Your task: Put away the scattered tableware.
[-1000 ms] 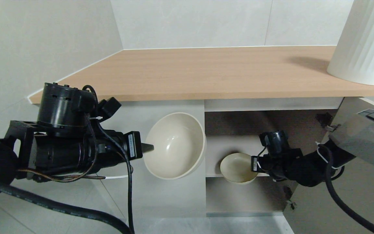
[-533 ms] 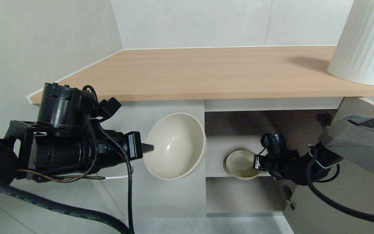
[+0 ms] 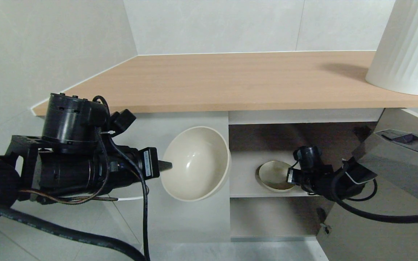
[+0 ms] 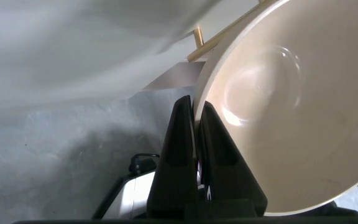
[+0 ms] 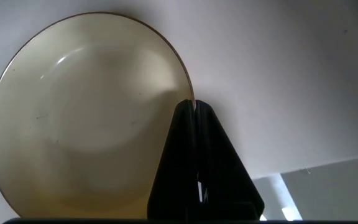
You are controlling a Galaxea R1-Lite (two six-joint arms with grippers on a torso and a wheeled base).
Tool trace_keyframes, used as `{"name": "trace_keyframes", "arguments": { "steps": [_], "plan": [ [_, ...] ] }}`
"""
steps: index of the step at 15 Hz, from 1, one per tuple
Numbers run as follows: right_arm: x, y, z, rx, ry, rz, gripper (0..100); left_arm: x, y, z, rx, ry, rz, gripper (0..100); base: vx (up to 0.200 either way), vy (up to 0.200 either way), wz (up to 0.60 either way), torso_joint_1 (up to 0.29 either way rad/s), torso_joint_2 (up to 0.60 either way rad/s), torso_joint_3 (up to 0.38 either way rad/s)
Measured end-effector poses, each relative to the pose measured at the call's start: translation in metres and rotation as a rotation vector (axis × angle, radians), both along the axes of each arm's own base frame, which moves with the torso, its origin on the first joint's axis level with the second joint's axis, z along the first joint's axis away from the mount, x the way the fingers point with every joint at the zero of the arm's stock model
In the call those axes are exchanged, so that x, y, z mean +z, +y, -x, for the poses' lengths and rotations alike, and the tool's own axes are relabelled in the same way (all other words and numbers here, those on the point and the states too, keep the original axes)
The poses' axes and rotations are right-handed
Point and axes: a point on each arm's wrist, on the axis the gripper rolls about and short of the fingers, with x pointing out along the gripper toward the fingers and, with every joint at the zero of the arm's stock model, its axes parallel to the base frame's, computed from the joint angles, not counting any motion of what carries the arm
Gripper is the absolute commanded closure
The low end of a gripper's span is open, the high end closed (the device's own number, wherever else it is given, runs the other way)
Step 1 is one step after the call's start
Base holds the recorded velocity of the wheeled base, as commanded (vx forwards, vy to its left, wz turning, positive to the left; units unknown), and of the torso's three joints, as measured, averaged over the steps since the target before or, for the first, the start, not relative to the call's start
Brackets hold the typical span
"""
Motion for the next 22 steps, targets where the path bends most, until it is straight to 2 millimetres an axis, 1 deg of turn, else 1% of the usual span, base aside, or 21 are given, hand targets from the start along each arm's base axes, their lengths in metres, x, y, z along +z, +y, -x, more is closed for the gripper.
{"name": "trace_keyframes", "arguments": {
  "steps": [8, 9, 14, 16, 17, 19, 22],
  "plan": [
    [-0.006, 0.002, -0.009, -0.018, -0.013, 0.007, 100, -0.001, -0.001, -0.001, -0.004, 0.005, -0.001, 100, 0.0, 0.0, 0.0, 0.0, 0.0, 0.0],
    [-0.007, 0.002, -0.009, -0.017, -0.013, 0.008, 0, -0.002, -0.002, -0.001, -0.008, 0.007, -0.002, 100, 0.0, 0.0, 0.0, 0.0, 0.0, 0.0],
    [-0.003, 0.001, -0.008, -0.017, -0.018, 0.005, 0, -0.008, -0.01, -0.001, -0.032, 0.03, -0.01, 100, 0.0, 0.0, 0.0, 0.0, 0.0, 0.0],
    [0.003, 0.002, -0.003, -0.01, -0.02, 0.001, 0, -0.013, -0.017, -0.001, -0.051, 0.048, -0.016, 100, 0.0, 0.0, 0.0, 0.0, 0.0, 0.0],
    [0.006, 0.005, 0.003, 0.005, -0.015, 0.0, 0, -0.018, -0.022, -0.001, -0.062, 0.062, -0.024, 100, 0.0, 0.0, 0.0, 0.0, 0.0, 0.0],
    [0.027, 0.015, 0.02, 0.067, -0.024, -0.017, 0, -0.028, -0.032, -0.001, -0.091, 0.109, -0.051, 100, 0.0, 0.0, 0.0, 0.0, 0.0, 0.0],
    [0.07, 0.031, 0.065, 0.242, -0.02, -0.047, 0, -0.045, -0.045, 0.007, -0.141, 0.204, -0.116, 100, 0.0, 0.0, 0.0, 0.0, 0.0, 0.0]
  ]
}}
